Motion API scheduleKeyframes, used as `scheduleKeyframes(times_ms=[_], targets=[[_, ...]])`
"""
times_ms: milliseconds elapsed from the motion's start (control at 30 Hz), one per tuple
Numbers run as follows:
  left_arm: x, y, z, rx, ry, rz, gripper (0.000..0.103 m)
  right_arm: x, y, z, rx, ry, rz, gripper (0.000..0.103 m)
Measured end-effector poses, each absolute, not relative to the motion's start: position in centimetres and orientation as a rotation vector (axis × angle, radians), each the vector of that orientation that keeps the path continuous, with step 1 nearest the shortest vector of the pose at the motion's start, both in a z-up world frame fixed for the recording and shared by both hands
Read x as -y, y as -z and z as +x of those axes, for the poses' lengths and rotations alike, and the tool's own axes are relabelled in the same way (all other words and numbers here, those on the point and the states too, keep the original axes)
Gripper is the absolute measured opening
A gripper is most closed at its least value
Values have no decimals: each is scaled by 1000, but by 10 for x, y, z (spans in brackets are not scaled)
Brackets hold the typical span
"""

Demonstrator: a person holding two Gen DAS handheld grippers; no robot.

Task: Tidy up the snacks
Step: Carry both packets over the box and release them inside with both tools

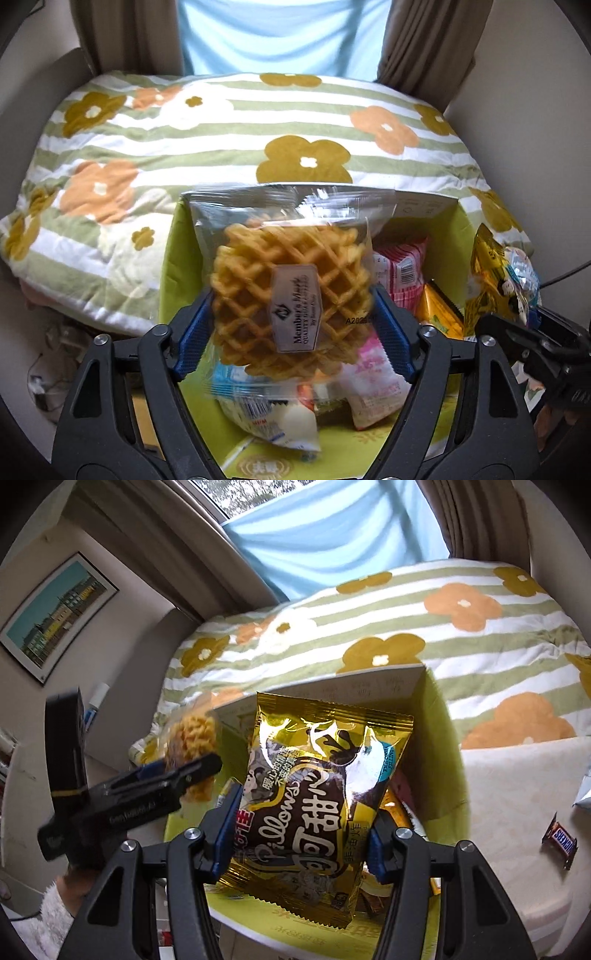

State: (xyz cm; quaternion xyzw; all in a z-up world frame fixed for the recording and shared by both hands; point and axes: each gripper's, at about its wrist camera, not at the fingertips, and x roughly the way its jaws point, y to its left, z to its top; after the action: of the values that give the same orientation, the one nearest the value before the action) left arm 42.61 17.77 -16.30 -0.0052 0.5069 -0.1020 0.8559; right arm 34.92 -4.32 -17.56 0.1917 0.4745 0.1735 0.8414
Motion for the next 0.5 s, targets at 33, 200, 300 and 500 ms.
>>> scheduleKeyframes(times_ms=[33, 200, 300, 500], targets=[[-177, 165, 426, -1062, 202, 1, 95, 41, 178, 350, -1010, -356, 399, 53], [-184, 168, 413, -1048, 185, 6, 103, 33, 180, 352, -1033, -335, 368, 53], [-192, 170, 397, -1056, 156, -4, 102, 31, 182, 351, -1037, -342, 312, 53], [-207, 170, 372, -1068, 144, -53, 102, 24, 185, 355, -1046, -350, 272, 53]])
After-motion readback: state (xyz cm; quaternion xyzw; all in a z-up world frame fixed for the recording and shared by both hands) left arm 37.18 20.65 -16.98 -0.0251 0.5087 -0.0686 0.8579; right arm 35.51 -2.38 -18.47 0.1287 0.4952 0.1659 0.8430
